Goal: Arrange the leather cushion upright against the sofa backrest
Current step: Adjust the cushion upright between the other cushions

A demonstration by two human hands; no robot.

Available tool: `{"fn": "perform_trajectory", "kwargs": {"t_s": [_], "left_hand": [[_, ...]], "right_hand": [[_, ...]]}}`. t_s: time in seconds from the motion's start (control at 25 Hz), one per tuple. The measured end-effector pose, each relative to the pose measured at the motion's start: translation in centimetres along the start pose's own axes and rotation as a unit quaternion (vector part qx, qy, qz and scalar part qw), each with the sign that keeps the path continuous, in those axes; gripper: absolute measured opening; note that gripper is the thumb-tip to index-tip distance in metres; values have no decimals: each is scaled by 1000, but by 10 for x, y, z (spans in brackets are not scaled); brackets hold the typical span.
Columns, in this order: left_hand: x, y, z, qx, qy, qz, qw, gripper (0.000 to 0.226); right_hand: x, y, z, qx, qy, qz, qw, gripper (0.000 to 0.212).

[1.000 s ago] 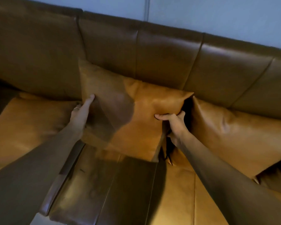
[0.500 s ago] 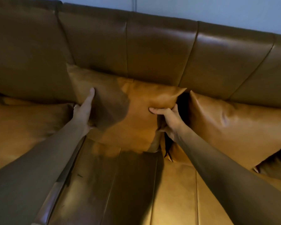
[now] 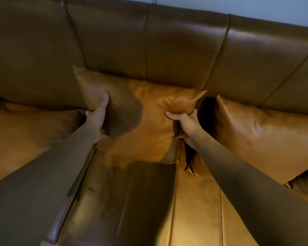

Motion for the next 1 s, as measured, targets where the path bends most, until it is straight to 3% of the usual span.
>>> {"fn": "perform_trajectory", "kwargs": {"t_s": [0.16, 0.4, 0.52, 0.72, 1.0], "left_hand": [[-1, 15, 7, -13, -55, -21, 998, 110], [-14, 65, 19, -11, -139, -106, 985, 71], [-34, 104, 35, -35, -193, -154, 968, 71], [-61, 150, 81, -98, -185, -195, 958, 63], [-87, 128, 187, -163, -174, -183, 954, 67]], "right_hand": [[13, 15, 4, -68, 113, 52, 990, 115], [37, 54, 2, -129, 259, 118, 950, 100], [46, 85, -14, -108, 316, 164, 928, 94], [64, 137, -67, -24, 376, 259, 889, 77], [51, 160, -179, 109, 380, 247, 885, 74]]}}
Point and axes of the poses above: each hand's wrist, its own y-axis away from the middle knuckle, its own z-axis out of the back of the hand, x = y × z, the point moved 9 cm from there along -y, towards the middle knuckle, and after that the axes turned 6 degrees about y, right-handed, at the moved point
